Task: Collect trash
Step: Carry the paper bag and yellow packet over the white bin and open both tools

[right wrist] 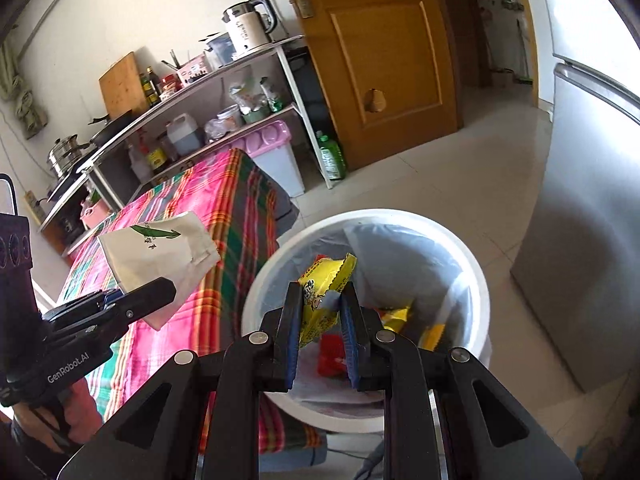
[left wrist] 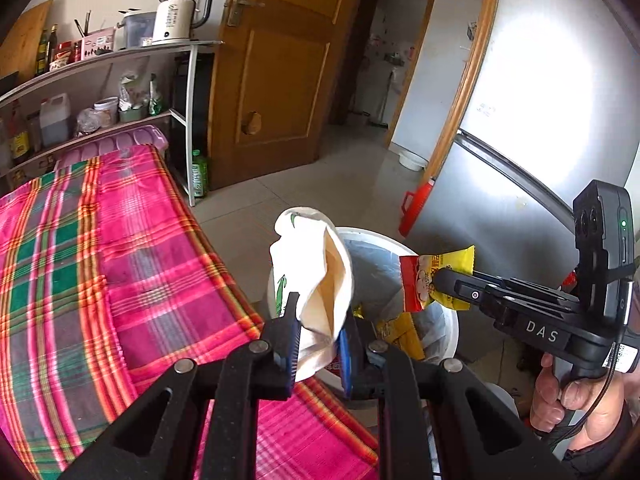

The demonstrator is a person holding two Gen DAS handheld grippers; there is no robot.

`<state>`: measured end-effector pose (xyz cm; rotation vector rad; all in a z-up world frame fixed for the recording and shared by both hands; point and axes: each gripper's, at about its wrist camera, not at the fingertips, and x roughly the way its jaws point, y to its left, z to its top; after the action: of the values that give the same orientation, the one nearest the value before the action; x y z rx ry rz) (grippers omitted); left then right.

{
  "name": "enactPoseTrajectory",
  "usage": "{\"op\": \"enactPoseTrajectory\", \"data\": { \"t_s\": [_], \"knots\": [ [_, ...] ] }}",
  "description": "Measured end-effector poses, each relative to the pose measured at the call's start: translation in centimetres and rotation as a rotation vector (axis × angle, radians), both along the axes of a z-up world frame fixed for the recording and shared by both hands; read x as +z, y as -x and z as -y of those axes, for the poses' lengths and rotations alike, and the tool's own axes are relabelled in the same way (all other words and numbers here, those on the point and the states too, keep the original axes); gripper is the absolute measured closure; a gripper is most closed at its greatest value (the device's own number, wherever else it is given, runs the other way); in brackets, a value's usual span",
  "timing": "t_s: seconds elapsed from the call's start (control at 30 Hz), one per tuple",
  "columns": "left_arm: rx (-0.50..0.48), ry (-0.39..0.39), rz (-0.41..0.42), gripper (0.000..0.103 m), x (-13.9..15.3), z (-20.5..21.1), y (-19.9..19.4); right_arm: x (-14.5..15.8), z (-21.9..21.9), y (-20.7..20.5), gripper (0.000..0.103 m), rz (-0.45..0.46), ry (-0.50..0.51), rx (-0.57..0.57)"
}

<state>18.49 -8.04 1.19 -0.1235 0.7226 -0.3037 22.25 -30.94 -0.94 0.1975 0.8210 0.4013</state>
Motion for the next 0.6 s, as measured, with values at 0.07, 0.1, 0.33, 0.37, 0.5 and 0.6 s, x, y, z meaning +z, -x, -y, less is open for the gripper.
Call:
{"op": "enactPoseTrajectory", "data": {
  "t_s": [0.07, 0.1, 0.33, 0.37, 0.5, 0.6],
  "knots": [
    [-0.011, -0.002, -0.010, 0.086, -0.4, 0.7, -0.5, -0.5, 0.6, -0.3, 0.084, -0.012, -0.001, -0.011],
    [-0.016, -0.004, -0.014, 0.086, -0.6, 1.0, -0.7, -0.8, 0.9, -0.5, 0.083, -0.019, -0.002, -0.017],
    [-0.044, -0.012, -0.051, 0.085, -2.1, 3.1, -2.1, -2.6, 1.8, -1.6, 0.081, -0.072, -0.006, -0.025],
    [-0.045, -0.012, -0.056, 0.085, -2.3, 3.2, -2.3, -2.9, 1.9, -1.7, 0.080, -0.079, -0.003, -0.027],
    [-0.044, -0.014, -0.074, 0.084, -3.0, 3.6, -2.9, -3.6, 2.1, -2.0, 0.080, -0.095, -0.003, -0.034],
    [-0.043, -0.012, -0.082, 0.079, -3.3, 3.8, -3.1, -3.7, 2.3, -1.9, 0.080, -0.096, -0.002, -0.040]
  ]
}}
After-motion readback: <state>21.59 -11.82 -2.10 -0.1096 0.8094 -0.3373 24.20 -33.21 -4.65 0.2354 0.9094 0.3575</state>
